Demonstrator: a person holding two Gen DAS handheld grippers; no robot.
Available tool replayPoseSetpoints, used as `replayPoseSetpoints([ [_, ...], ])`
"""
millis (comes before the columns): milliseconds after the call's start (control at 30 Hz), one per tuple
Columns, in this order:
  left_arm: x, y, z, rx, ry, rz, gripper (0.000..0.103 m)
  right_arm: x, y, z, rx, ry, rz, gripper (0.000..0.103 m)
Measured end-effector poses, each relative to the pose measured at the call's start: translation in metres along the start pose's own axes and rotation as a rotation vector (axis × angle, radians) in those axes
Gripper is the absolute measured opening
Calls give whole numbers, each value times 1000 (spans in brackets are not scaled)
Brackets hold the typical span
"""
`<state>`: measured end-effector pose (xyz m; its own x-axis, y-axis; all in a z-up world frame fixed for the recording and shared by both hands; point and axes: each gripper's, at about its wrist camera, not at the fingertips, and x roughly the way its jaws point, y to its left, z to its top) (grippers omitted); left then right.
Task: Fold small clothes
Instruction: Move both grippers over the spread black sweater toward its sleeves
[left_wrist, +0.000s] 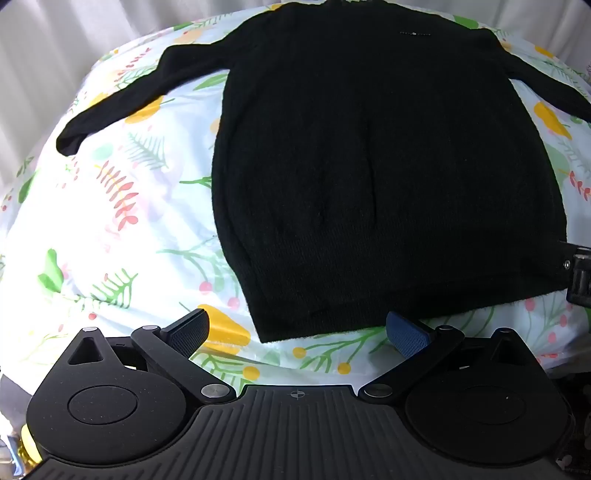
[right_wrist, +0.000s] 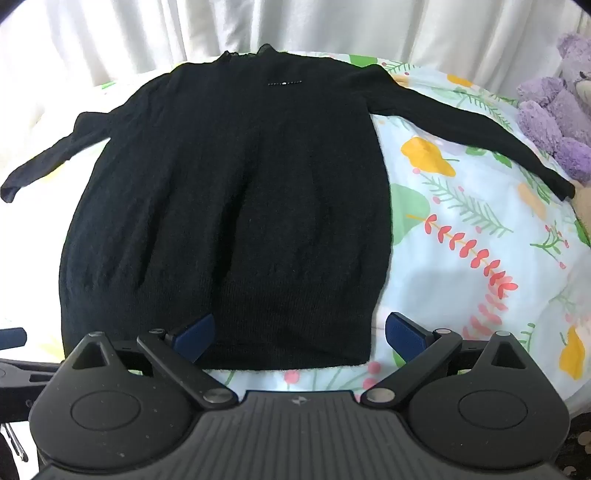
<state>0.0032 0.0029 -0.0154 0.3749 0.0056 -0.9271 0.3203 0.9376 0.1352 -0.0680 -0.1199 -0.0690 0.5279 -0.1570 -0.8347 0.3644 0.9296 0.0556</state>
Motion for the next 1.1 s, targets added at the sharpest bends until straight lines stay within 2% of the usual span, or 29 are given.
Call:
replayPoseSetpoints([
  [633, 0, -3, 7, 10, -1, -19, 103, 3, -10, -6, 6, 0, 54, 99],
  [733, 1, -2, 7, 13, 1, -21, 103, 1, -9, -8, 10, -1, 89, 99],
  [900, 1, -2, 10, 15, 2, -30, 103, 0, -5, -6, -27, -5, 42, 99],
  [1100, 0, -3, 16, 28, -6, -40, 103, -2, -4, -3, -35, -1, 35, 99],
])
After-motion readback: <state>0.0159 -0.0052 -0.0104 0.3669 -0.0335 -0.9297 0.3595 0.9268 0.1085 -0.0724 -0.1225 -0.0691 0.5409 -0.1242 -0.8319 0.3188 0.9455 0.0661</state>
